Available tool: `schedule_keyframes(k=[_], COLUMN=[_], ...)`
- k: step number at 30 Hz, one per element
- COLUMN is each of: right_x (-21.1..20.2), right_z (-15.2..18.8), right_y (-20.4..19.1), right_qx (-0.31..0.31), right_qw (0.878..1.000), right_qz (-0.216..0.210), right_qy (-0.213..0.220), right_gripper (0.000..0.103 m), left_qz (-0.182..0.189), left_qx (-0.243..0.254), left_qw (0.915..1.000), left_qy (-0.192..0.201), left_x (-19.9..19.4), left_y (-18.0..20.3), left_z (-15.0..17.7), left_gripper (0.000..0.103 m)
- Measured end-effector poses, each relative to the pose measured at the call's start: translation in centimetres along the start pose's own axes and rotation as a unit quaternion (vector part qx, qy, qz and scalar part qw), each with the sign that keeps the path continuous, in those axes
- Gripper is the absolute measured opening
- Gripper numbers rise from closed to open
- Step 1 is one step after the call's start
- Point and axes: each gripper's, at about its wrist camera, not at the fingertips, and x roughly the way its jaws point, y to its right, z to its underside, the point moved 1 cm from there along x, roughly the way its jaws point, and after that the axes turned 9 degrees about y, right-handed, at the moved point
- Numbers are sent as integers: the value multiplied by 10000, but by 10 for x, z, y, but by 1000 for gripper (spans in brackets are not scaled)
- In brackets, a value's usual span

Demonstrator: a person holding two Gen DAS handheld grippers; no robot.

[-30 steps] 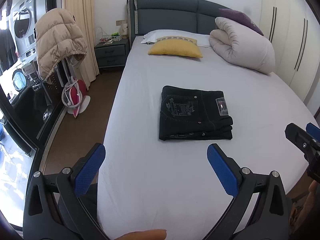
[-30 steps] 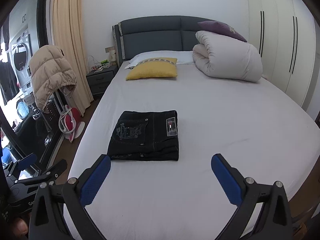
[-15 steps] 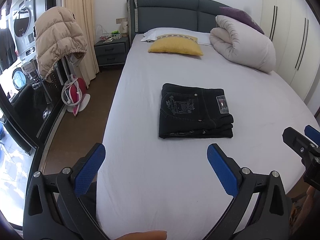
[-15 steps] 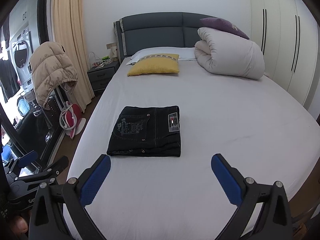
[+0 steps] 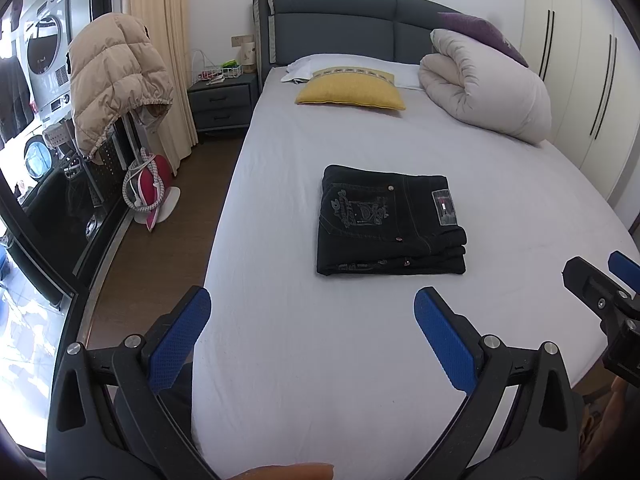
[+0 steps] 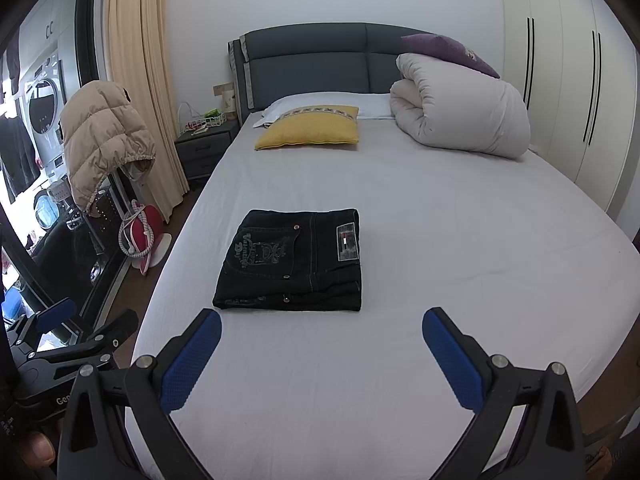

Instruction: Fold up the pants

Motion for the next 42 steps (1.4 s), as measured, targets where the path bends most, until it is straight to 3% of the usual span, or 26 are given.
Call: schedule_keyframes(k=[42], right_x=[9], right_z=[5], right_y=[7], right_qx=[-62], right_qw=[9998], right_qz=[39], right_qy=[-167], right_gripper=[103], left_qz=[12], left_qx=[-98], left_qw=[9999], left_qy=[-128], left_x=[13], left_y=[-7], left_z=[8], left_gripper=[103])
